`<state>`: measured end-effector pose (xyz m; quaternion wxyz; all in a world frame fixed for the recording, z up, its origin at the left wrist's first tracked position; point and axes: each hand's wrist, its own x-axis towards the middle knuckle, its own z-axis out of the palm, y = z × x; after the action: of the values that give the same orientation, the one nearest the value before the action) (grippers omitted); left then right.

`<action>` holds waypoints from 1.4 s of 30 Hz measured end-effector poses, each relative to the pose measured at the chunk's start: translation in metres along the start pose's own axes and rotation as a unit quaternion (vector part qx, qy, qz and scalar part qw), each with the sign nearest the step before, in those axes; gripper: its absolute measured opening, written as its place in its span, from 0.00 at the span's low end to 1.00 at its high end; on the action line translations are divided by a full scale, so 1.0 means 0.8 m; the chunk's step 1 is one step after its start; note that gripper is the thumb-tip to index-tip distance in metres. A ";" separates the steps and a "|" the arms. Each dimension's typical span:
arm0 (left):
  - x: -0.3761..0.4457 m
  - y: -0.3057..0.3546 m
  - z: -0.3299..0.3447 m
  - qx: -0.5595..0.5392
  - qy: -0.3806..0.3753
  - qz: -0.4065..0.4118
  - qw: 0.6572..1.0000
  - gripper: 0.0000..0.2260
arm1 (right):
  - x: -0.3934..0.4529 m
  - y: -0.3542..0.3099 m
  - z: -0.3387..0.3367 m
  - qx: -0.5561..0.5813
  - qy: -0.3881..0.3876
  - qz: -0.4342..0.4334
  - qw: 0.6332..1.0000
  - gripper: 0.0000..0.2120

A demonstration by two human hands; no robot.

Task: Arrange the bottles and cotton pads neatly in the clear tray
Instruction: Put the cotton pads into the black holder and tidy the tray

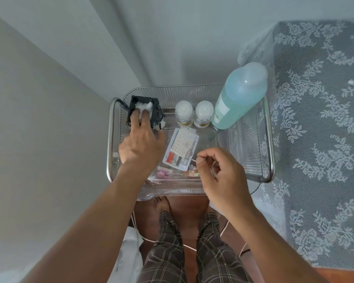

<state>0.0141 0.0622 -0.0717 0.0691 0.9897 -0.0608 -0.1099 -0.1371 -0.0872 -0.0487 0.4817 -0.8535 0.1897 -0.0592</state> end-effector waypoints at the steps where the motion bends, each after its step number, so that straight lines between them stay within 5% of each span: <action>1: -0.001 0.002 0.001 -0.007 0.004 -0.003 1.000 0.28 | 0.001 -0.002 0.002 -0.003 0.001 -0.001 1.000 0.01; 11: -0.001 0.000 -0.017 -0.151 0.130 0.006 0.980 0.12 | 0.035 -0.035 0.025 -0.045 -0.011 -0.049 0.998 0.06; 17: 0.032 -0.006 -0.067 -0.001 0.057 0.031 0.998 0.12 | 0.112 -0.068 0.075 -0.135 -0.119 -0.106 0.978 0.18; 21: 0.063 -0.009 -0.100 0.088 0.078 0.074 0.990 0.11 | 0.139 -0.074 0.101 -0.226 -0.175 -0.119 0.951 0.18; 27: 0.111 -0.004 -0.098 0.292 0.030 0.129 0.947 0.29 | 0.145 -0.070 0.112 -0.303 -0.201 -0.138 0.921 0.21; 35: 0.127 -0.001 -0.092 0.355 0.057 0.157 0.920 0.29 | 0.146 -0.071 0.112 -0.326 -0.164 -0.149 0.919 0.20; 42: 0.123 -0.002 -0.093 0.337 0.044 0.144 0.929 0.23 | 0.146 -0.079 0.117 -0.330 -0.154 -0.158 0.918 0.19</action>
<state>0.1263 0.0597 -0.0211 -0.2514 0.9390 -0.2328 -0.0285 0.0136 -0.0273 -0.0546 0.1803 -0.9814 -0.0154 0.0637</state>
